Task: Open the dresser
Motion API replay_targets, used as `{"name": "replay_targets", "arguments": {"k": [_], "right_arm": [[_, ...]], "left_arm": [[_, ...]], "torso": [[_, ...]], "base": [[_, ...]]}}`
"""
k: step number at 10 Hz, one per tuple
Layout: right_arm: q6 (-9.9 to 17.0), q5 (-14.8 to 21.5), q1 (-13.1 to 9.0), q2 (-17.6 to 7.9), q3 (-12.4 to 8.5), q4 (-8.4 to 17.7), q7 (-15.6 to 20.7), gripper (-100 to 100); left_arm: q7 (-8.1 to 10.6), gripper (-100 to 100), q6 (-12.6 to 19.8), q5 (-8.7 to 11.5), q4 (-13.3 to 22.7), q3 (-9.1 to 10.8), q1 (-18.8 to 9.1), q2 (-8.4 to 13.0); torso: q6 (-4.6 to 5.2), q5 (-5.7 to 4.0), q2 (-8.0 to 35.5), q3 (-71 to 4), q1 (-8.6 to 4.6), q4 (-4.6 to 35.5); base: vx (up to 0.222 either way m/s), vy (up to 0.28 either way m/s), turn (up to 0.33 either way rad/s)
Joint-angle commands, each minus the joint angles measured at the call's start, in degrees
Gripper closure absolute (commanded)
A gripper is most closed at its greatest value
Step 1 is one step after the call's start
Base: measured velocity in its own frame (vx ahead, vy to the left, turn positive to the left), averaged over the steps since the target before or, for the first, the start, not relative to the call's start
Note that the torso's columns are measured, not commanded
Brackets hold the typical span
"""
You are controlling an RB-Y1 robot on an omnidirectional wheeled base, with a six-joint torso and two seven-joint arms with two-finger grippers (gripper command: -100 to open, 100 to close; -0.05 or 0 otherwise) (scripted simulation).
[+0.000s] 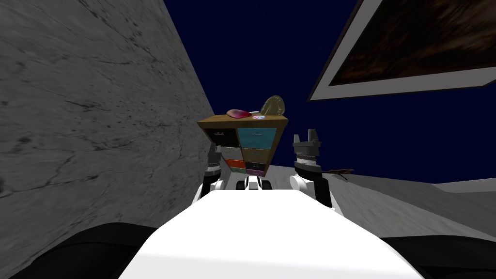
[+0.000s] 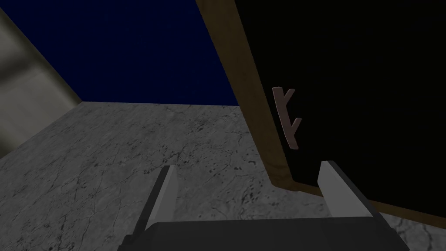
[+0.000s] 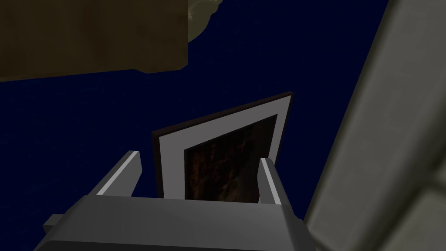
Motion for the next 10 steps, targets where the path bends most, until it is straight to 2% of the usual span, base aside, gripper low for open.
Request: {"name": "replay_targets", "arguments": {"k": [1,3,5,10], "right_arm": [[0.00,0.00,0.00,0.00,0.00,0.00,0.00,0],[0.00,0.00,0.00,0.00,0.00,0.00,0.00,0],[0.00,0.00,0.00,0.01,0.01,0.00,0.00,0],[0.00,0.00,0.00,0.01,0.01,0.00,0.00,0]], "left_arm": [[-0.17,-100,0.19,-0.17,2.25,-0.11,-0.56,3.28],[-0.30,-100,0.38,-0.32,4.27,-0.19,-1.07,4.74],[-0.60,-100,0.74,-0.65,8.33,-0.39,-2.10,5.74],[-1.21,-100,1.38,-1.32,16.23,-0.77,-4.12,3.99]], "torso": [[0.00,0.00,0.06,-0.04,0.00,0.05],[0.00,0.01,0.05,-0.06,0.04,0.07],[0.00,-0.01,0.12,-0.03,-0.03,0.08],[0.00,0.06,0.09,-0.04,0.19,0.08]], "base": [[-0.008,-0.063,-0.007],[-0.001,-0.078,-0.011],[-0.030,-0.128,-0.023],[-0.011,-0.135,-0.018]]}}
